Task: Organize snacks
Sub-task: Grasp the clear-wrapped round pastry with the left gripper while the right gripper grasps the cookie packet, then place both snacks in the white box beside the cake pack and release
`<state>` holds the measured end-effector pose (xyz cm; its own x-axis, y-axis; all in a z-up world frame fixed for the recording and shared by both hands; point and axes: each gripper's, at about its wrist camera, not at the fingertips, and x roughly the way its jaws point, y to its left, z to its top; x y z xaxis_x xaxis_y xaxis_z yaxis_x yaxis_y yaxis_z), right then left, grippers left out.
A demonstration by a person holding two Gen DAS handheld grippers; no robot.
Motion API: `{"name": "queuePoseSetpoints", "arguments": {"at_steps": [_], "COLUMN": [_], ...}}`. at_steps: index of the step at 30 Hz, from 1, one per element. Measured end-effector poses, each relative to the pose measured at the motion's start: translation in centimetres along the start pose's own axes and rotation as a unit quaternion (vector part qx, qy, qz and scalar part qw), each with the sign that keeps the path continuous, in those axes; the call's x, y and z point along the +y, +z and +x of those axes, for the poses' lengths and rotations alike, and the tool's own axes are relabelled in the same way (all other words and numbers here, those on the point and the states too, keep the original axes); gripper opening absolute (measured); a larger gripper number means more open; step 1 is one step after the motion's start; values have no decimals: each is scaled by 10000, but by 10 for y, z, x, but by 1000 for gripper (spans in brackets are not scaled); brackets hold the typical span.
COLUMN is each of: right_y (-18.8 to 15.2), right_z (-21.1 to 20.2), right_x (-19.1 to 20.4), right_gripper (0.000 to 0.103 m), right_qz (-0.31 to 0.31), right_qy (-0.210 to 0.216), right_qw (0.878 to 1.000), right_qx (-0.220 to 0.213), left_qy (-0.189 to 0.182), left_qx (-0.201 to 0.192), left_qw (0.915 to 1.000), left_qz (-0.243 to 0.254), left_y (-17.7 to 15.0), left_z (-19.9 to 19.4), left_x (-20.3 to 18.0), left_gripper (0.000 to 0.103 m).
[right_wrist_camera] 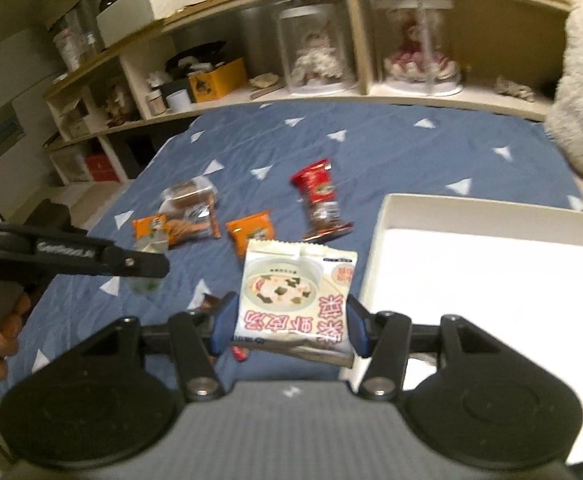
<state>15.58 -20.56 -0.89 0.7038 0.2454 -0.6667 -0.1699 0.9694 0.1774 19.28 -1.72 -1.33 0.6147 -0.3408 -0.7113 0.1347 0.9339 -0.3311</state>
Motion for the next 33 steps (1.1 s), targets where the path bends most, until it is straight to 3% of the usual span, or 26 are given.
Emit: {"name": "queuePoseSetpoints", "arguments": {"at_steps": [17,27,33], "right_y": [-21,-43,-55], "right_z": [-89,-107,-99], "right_x": [-97,-164,-194], "right_gripper": [61,61,61], "right_qz": [218,727,808], "right_qy": [-1001,-1267,-1428], "right_qw": [9947,9893,9862], "right_qx": [-111,-37,201], "left_qy": [-850,-1054,-971], "left_qx": [164,912,1275], "left_qw": [9948,9869,9831], "left_qz": [543,806,887], "left_y": [-17,-42,-53], "left_z": [16,72,112], "left_x": [-128,-187,-197], "left_gripper": [35,35,35]}}
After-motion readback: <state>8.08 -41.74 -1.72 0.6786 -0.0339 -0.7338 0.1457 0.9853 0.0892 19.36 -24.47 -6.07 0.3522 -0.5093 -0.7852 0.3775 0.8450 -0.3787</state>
